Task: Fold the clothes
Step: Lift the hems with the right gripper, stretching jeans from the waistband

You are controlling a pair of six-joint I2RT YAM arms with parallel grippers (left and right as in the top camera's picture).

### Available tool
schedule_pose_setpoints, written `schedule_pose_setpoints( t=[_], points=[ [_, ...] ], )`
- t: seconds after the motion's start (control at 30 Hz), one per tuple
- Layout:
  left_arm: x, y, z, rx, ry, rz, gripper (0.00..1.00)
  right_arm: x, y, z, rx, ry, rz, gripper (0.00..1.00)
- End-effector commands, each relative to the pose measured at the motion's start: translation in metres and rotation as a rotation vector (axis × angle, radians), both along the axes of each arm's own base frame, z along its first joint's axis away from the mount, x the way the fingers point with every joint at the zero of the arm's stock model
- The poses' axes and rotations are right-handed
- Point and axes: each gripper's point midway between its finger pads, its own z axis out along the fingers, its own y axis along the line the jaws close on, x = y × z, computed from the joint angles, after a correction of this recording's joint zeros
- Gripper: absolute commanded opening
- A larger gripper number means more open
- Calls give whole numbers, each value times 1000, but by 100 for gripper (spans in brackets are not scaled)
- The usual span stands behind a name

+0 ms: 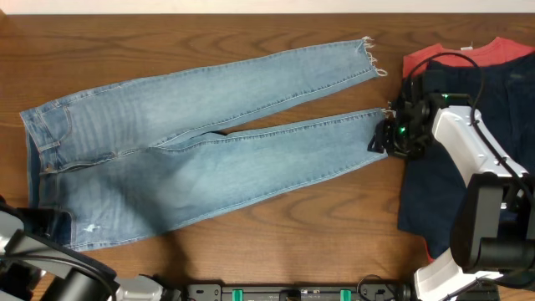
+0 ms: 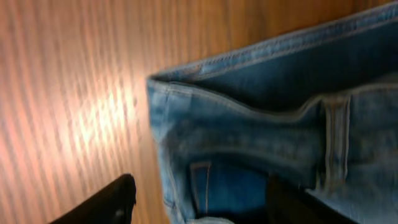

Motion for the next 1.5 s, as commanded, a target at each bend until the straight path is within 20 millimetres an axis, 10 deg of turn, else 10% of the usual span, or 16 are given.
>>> schedule_pose_setpoints(
  t=[0.0, 0.23, 0.47, 0.67, 1.0, 1.2, 1.47],
  points=[
    [-1, 0, -16, -20, 20, -38, 67, -5, 0, 3, -5, -8, 6, 53],
    [-7, -4, -51, -92, 87, -48, 68, -5, -1, 2, -11, -9, 4, 57],
    [-15, -8, -64, -125, 135, -44, 8, 5, -34, -5, -197, -22, -108, 78],
    [-13, -1, -53, -99, 131, -42, 6, 6, -35, -18, -197, 5, -141, 78],
    [-13, -1, -42, -94, 131, -41, 6, 7, -20, -68, -111, 97, -186, 63],
    [-9, 4, -20, -40, 93, -25, 6, 14, -19, -81, -106, 86, -181, 13],
    [-10, 2, 31, 59, 25, 32, 6, 26, -27, 2, -146, -57, -124, 1]
  ],
)
